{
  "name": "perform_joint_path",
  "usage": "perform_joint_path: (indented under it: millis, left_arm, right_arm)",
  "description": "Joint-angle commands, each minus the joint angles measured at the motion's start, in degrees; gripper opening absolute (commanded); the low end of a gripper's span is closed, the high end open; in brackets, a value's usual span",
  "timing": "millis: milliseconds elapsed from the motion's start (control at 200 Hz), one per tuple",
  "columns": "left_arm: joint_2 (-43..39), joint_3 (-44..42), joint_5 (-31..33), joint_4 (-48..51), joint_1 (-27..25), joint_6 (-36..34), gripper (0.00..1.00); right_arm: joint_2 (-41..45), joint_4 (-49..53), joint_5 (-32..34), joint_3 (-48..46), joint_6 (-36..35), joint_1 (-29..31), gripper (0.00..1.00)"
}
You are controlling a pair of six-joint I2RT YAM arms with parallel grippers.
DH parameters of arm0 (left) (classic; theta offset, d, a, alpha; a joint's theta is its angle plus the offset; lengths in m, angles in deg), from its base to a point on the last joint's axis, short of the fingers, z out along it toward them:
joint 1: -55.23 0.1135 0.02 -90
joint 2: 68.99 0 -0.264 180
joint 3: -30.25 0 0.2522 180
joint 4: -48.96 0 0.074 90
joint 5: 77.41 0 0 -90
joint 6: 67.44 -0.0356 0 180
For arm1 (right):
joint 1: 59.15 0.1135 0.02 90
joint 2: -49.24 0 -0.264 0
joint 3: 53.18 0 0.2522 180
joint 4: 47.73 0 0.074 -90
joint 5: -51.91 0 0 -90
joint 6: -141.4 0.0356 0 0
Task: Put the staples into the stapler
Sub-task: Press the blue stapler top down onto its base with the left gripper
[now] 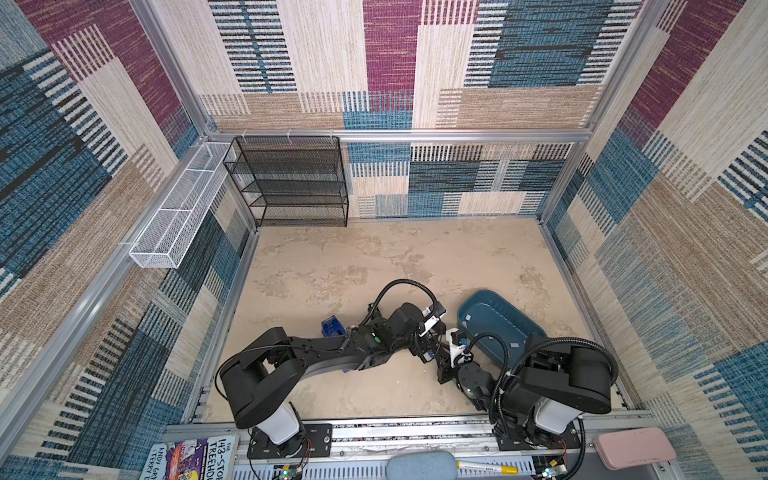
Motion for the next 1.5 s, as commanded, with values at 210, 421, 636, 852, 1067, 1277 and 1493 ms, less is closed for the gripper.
perform_joint_path:
  millis: [210,421,636,852,1067,1277,1493]
  left_arm:
    - [-6.27,-1.62,0.38,-2.06,-0.34,-3.59,0.74]
    - [-6.45,-1.21,3.64,-2.0,1.66,-0.21,0.74]
    - [-7.15,-0.61,-1.32,-0.78,6.99,6.25,0.74]
    - [-7.66,0.29,-4.65,0.12,8.94,9.95,0.75]
    - [-8.15,0.83,-6.38,1.15,11.48,12.6,0.75]
    - [-9.56,-0.28,-7.57,1.08,13.2,13.59,0.75]
    - [-9.28,0.29,-8.23,1.33,13.53,13.8,0.75]
  right_arm:
    - [-0.84,0.82,1.94,0.5,0.69,0.0,0.18]
    - [0.79,3.79,0.82,1.61,0.51,0.04,0.35]
    - [9.89,10.38,-1.3,0.94,0.42,0.01,0.63]
    - [25.11,23.73,-3.21,1.76,-1.17,0.03,0.67]
    - [26.31,33.41,-3.57,7.46,-0.77,0.0,0.55]
    - [19.08,35.32,-2.72,11.31,1.91,-1.16,0.44]
    - [18.58,34.47,-3.61,10.55,2.02,-2.01,0.38]
